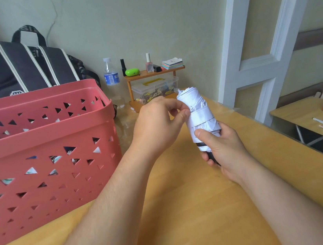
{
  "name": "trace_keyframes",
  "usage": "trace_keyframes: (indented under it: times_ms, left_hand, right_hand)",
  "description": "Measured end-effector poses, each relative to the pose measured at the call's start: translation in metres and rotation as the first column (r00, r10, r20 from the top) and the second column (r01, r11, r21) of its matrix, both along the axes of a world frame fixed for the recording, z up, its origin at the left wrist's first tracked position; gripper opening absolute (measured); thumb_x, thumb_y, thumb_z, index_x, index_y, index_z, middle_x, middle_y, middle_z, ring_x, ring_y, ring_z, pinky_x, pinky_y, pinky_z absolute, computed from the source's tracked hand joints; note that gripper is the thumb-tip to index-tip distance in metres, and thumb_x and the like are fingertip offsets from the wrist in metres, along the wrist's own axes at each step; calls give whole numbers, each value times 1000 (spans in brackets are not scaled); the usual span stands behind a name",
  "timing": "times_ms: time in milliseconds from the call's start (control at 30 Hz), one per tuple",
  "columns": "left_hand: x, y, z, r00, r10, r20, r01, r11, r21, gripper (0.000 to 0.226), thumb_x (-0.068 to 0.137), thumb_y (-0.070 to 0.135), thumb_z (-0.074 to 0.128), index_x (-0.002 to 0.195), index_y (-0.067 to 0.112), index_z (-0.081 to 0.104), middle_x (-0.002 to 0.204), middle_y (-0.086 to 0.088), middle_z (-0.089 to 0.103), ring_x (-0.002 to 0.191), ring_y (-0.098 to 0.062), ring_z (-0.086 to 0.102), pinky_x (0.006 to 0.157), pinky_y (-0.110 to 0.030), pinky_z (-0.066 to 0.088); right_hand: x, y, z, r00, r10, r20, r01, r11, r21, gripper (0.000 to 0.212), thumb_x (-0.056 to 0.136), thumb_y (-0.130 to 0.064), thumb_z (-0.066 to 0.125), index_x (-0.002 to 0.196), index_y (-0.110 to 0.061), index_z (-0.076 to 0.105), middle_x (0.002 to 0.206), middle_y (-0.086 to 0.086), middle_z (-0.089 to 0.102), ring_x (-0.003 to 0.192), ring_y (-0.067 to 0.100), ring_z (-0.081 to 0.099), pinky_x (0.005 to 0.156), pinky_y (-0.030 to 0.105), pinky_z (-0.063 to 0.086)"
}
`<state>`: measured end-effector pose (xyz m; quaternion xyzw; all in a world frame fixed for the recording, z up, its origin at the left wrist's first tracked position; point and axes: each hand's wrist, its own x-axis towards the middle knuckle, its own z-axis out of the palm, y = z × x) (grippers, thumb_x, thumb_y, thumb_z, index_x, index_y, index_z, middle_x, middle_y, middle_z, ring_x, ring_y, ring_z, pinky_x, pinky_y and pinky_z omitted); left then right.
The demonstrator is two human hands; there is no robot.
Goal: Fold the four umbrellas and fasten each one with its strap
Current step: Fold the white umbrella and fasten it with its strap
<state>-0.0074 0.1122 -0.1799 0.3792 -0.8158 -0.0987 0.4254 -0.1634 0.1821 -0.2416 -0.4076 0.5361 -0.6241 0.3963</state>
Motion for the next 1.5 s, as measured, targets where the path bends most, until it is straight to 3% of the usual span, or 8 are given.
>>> trace_keyframes:
  times_ms: [367,567,667,800,933,1167,1300,1500]
  left_hand:
    - [0,2,-2,998,26,49,-20,992,-124,15,89,42,62,90,35,76,77,19,56,75,-4,53,77,-40,55]
    - [2,-3,-3,998,-66,-24,66,997,31,13,96,27,66,90,24,77,86,10,70,83,0,61,76,-24,49]
    - [0,-4,-6,997,-67,-47,70,995,69,17,99,29,64,90,22,76,87,9,73,85,-5,64,75,-26,49]
    - [-2,-6,-10,998,-42,-54,42,999,-4,9,97,21,70,99,27,77,90,12,67,84,5,56,73,-7,37]
    - [3,-7,-9,997,-48,-57,45,998,-50,23,95,17,71,109,35,76,92,13,62,89,4,57,75,-6,36]
    - [4,1,-1,990,-119,-75,119,993,-4,17,94,26,76,107,36,79,93,13,63,90,3,60,74,-4,34]
    - [2,1,-1,992,-82,-97,83,996,11,10,91,29,78,100,35,79,89,10,64,86,0,59,76,-10,40]
    - [-3,1,-5,999,-19,-50,18,1000,-11,10,95,23,68,96,32,73,91,10,57,84,-10,58,82,-38,52]
  right_hand:
    - [2,2,-1,998,5,-68,-6,1000,-13,18,92,-29,76,104,-20,65,71,-6,65,52,20,50,46,25,38]
    - [0,1,0,995,37,-94,-35,999,18,4,94,-19,68,95,-17,65,66,-2,61,51,23,48,45,25,35]
    - [1,0,0,996,37,-86,-34,999,26,3,94,-18,67,93,-17,64,67,0,60,50,23,48,44,24,34]
    - [0,-1,0,998,42,-41,-41,998,38,5,93,-19,67,94,-16,64,68,0,61,50,24,48,44,25,33]
    - [1,0,-1,995,103,2,-103,994,45,8,93,-19,70,97,-16,64,70,0,63,49,23,47,46,25,34]
    - [1,1,-1,993,111,-38,-111,994,4,15,90,-15,77,98,-17,65,72,2,63,54,24,52,50,29,42]
    - [3,1,-2,990,96,-104,-96,995,7,17,89,-19,78,101,-17,66,76,0,66,57,20,56,50,29,44]
    - [5,4,-1,988,122,-98,-125,992,-27,29,86,-35,80,103,-18,64,73,-3,66,59,19,54,48,30,42]
